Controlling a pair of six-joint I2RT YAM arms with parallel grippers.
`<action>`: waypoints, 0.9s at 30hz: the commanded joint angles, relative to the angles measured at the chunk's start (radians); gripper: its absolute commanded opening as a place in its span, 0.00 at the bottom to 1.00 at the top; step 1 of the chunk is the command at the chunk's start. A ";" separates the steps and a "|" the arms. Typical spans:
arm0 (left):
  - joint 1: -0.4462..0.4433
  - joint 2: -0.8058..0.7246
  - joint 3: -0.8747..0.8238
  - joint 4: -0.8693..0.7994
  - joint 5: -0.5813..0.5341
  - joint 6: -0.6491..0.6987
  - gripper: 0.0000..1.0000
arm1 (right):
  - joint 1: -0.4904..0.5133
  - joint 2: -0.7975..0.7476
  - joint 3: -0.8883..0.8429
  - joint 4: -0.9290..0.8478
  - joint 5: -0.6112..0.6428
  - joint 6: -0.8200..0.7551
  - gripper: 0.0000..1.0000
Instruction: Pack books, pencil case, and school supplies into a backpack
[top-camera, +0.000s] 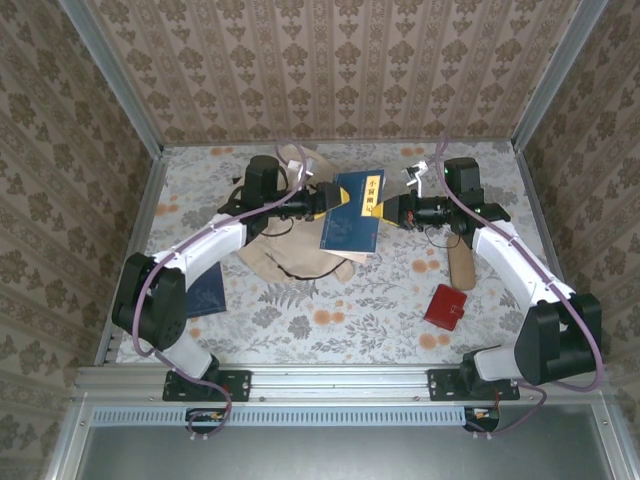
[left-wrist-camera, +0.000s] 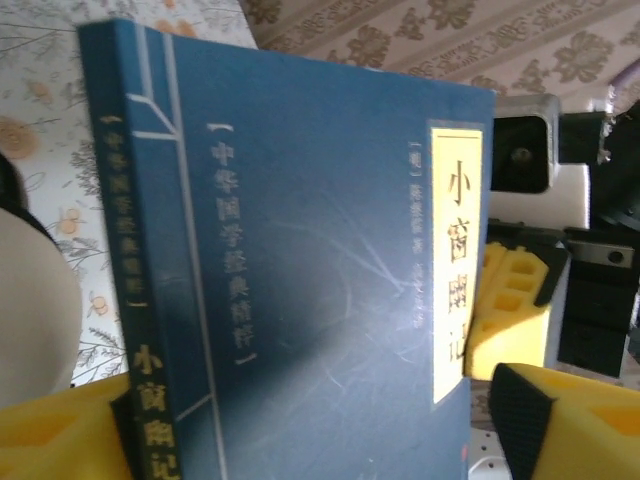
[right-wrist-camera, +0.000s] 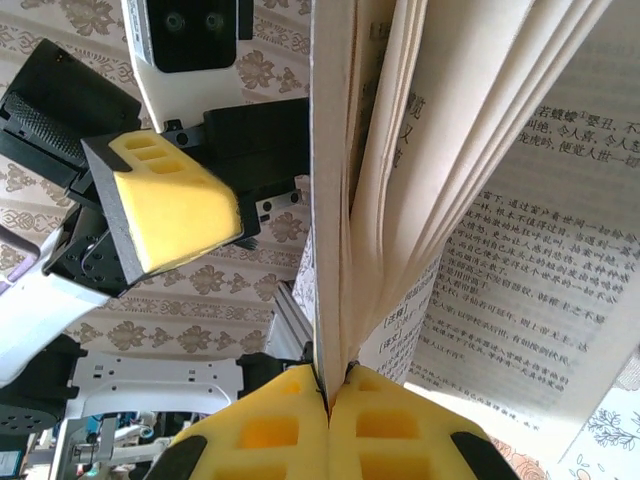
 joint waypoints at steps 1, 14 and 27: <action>0.009 -0.010 -0.027 0.088 0.063 -0.027 0.80 | 0.005 0.011 0.041 -0.011 -0.039 -0.034 0.01; 0.012 -0.096 -0.017 0.038 -0.142 -0.041 0.07 | -0.012 -0.053 0.004 -0.010 0.251 0.100 0.75; -0.011 -0.199 -0.094 0.164 -0.683 -0.221 0.09 | 0.200 -0.071 -0.334 0.763 0.520 0.874 1.00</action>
